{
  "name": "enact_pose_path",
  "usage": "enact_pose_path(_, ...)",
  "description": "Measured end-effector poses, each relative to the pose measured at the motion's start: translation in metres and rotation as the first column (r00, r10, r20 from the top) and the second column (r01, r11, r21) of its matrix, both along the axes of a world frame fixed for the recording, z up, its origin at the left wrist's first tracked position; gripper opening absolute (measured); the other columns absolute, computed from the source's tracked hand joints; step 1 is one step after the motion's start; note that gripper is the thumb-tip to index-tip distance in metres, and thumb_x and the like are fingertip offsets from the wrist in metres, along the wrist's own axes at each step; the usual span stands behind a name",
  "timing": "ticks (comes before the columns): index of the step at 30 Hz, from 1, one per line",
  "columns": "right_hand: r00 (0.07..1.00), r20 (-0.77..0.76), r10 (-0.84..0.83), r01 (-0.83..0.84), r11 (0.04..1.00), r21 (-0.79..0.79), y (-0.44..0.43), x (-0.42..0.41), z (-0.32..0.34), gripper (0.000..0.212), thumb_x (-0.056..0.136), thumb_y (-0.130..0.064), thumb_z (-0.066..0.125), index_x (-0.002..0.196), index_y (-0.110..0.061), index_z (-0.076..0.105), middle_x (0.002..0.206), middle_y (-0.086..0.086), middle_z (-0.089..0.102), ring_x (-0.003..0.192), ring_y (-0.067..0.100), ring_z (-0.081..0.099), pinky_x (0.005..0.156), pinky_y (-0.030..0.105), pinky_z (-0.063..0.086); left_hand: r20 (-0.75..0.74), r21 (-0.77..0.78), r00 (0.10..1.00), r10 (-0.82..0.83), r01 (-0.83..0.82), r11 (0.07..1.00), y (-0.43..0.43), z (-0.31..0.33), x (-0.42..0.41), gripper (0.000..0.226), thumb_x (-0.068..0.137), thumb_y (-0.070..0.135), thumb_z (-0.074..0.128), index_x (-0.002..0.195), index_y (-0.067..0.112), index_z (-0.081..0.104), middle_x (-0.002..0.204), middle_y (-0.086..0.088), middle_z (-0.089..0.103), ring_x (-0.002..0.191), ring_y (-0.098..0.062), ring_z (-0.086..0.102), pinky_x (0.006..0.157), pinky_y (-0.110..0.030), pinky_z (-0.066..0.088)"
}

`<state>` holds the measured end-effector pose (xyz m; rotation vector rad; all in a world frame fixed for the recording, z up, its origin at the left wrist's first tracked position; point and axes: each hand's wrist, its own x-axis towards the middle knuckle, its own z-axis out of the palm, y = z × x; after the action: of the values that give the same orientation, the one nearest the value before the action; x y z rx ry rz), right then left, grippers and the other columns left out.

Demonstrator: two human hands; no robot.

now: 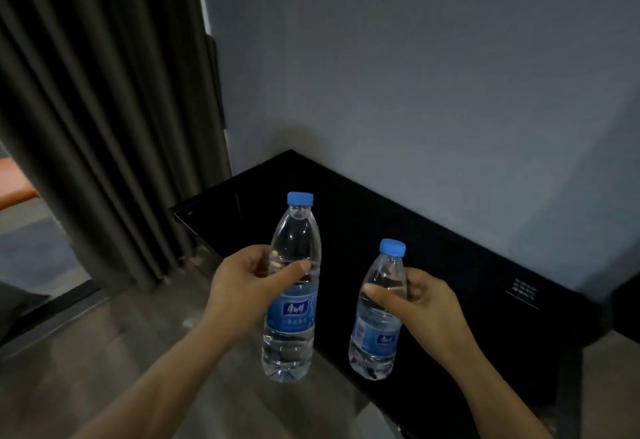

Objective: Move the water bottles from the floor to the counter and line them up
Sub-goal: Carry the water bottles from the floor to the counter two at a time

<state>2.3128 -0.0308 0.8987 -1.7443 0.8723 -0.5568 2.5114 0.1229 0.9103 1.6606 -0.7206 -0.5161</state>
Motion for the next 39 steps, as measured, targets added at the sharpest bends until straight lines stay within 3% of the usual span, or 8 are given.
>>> enact_pose_path(4, 0.997, -0.062, -0.042, 0.047, 0.996, 0.073, -0.021, 0.031, -0.024, 0.030, 0.069, -0.046, 0.079, 0.089, -0.025, 0.073, 0.084, -0.007, 0.076, 0.079, 0.006, 0.072, 0.073, 0.028, 0.054, 0.020, 0.083, 0.999, -0.050, 0.048, 0.995, -0.030, -0.025, 0.038, 0.049, 0.057, 0.058, 0.072, 0.081, 0.016, 0.068, 0.075, -0.004, 0.072, 0.066, -0.015, 0.070, 0.057, -0.017, 0.050)
enact_pose_path(9, 0.992, -0.125, -0.032, 0.047, 0.992, 0.115, -0.064, 0.073, -0.058, 0.030, 0.072, -0.045, 0.078, 0.092, -0.023, 0.072, 0.084, -0.005, 0.076, 0.079, 0.006, 0.072, 0.075, 0.029, 0.057, 0.014, 0.186, 0.995, -0.101, 0.097, 0.978, -0.080, -0.053, 0.086, 0.046, 0.060, 0.055, 0.073, 0.079, 0.014, 0.067, 0.073, -0.003, 0.072, 0.065, -0.013, 0.070, 0.055, -0.015, 0.050)
enact_pose_path(14, 0.982, -0.185, -0.033, 0.078, 0.968, 0.240, -0.118, 0.113, -0.090, 0.037, 0.069, -0.048, 0.078, 0.096, -0.024, 0.071, 0.088, -0.009, 0.075, 0.081, 0.003, 0.071, 0.072, 0.026, 0.056, 0.015, 0.327, 0.989, -0.147, 0.134, 0.935, -0.142, -0.079, 0.130, 0.038, 0.076, 0.039, 0.075, 0.079, 0.002, 0.066, 0.075, -0.012, 0.071, 0.074, -0.029, 0.070, 0.071, -0.040, 0.057)
enact_pose_path(18, 0.957, -0.289, -0.035, 0.111, 0.961, 0.254, -0.152, 0.142, -0.120, 0.033, 0.068, -0.052, 0.078, 0.088, -0.028, 0.069, 0.083, -0.013, 0.074, 0.075, -0.004, 0.068, 0.062, 0.018, 0.052, -0.013, 0.420, 0.981, -0.192, 0.179, 0.890, -0.184, -0.103, 0.160, 0.034, 0.074, 0.042, 0.077, 0.073, 0.010, 0.067, 0.071, -0.004, 0.071, 0.067, -0.016, 0.070, 0.059, -0.023, 0.053)
enact_pose_path(22, 0.919, -0.388, -0.074, 0.174, 0.957, 0.230, -0.172, 0.173, -0.148, 0.054, 0.060, -0.069, 0.072, 0.083, -0.020, 0.070, 0.079, -0.002, 0.074, 0.071, 0.010, 0.070, 0.068, 0.036, 0.057, -0.012, 0.501, 0.963, -0.269, 0.238, 0.832, -0.217, -0.128, 0.193, 0.030, 0.073, 0.043, 0.078, 0.070, 0.016, 0.066, 0.064, 0.003, 0.068, 0.056, -0.001, 0.064, 0.048, -0.010, 0.044)
enact_pose_path(25, 0.908, -0.405, -0.105, 0.225, 0.939, 0.261, -0.184, 0.197, -0.168, 0.062, 0.060, -0.071, 0.071, 0.084, -0.013, 0.071, 0.081, 0.002, 0.074, 0.073, 0.015, 0.070, 0.071, 0.038, 0.058, -0.030, 0.547, 0.948, -0.317, 0.281, 0.789, -0.243, -0.150, 0.222, 0.029, 0.071, 0.045, 0.079, 0.066, 0.021, 0.063, 0.057, 0.010, 0.064, 0.051, 0.002, 0.061, 0.047, -0.011, 0.041)
enact_pose_path(30, 0.844, -0.510, -0.165, 0.352, 0.888, 0.295, -0.193, 0.229, -0.203, 0.040, 0.071, -0.057, 0.075, 0.077, -0.018, 0.067, 0.073, -0.002, 0.072, 0.063, 0.007, 0.069, 0.062, 0.029, 0.057, -0.087, 0.618, 0.902, -0.424, 0.382, 0.687, -0.281, -0.188, 0.259, 0.030, 0.068, 0.049, 0.080, 0.068, 0.025, 0.063, 0.065, 0.009, 0.067, 0.057, 0.002, 0.064, 0.050, -0.012, 0.041)
enact_pose_path(39, 0.817, -0.541, -0.198, 0.446, 0.813, 0.375, -0.210, 0.287, -0.233, 0.032, 0.077, -0.053, 0.071, 0.080, -0.023, 0.064, 0.079, 0.000, 0.072, 0.075, 0.017, 0.072, 0.072, 0.036, 0.059, -0.099, 0.694, 0.847, -0.522, 0.435, 0.574, -0.319, -0.227, 0.310, 0.036, 0.063, 0.058, 0.079, 0.068, 0.027, 0.062, 0.063, 0.010, 0.064, 0.055, 0.002, 0.061, 0.048, -0.013, 0.039)
